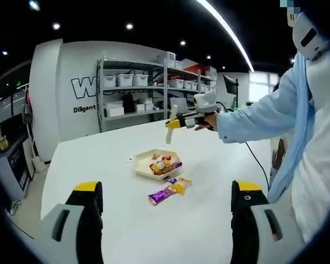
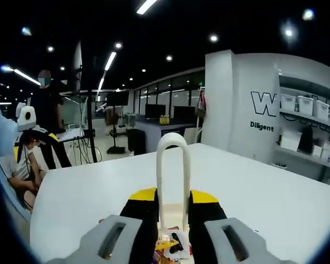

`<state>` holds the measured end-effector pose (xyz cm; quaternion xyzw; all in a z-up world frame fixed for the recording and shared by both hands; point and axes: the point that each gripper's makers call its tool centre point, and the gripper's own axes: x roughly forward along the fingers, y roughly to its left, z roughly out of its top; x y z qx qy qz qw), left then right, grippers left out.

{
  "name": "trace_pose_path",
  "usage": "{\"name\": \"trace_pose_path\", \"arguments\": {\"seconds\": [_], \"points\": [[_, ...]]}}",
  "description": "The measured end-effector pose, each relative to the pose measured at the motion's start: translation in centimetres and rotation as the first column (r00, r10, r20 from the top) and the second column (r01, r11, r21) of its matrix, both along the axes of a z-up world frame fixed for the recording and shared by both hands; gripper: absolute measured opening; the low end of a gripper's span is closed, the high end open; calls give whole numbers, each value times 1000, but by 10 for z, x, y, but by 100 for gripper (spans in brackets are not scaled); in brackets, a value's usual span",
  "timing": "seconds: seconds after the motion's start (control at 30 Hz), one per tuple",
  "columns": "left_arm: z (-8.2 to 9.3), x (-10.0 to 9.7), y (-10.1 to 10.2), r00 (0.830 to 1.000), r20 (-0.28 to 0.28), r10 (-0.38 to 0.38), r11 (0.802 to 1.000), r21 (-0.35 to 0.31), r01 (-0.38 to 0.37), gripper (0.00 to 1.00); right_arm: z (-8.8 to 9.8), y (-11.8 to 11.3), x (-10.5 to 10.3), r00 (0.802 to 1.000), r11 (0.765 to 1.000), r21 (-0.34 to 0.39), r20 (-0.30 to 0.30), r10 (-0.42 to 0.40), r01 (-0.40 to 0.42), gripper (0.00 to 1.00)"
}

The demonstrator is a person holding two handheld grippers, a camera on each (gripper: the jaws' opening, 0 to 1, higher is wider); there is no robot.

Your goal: Place the target food into the container with the food tongs after gripping and lifting it, then release it inside without dropping or visibly crushing the food.

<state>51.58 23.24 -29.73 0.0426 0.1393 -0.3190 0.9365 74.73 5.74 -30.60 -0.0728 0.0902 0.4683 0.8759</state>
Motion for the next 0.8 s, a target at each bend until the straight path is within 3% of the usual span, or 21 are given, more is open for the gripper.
{"name": "trace_pose_path", "arguments": {"seconds": [0.8], "points": [[-4, -6, -19, 999, 3, -51, 998, -22, 51, 94, -41, -5, -78, 995, 999, 7, -94, 37, -37, 12]]}}
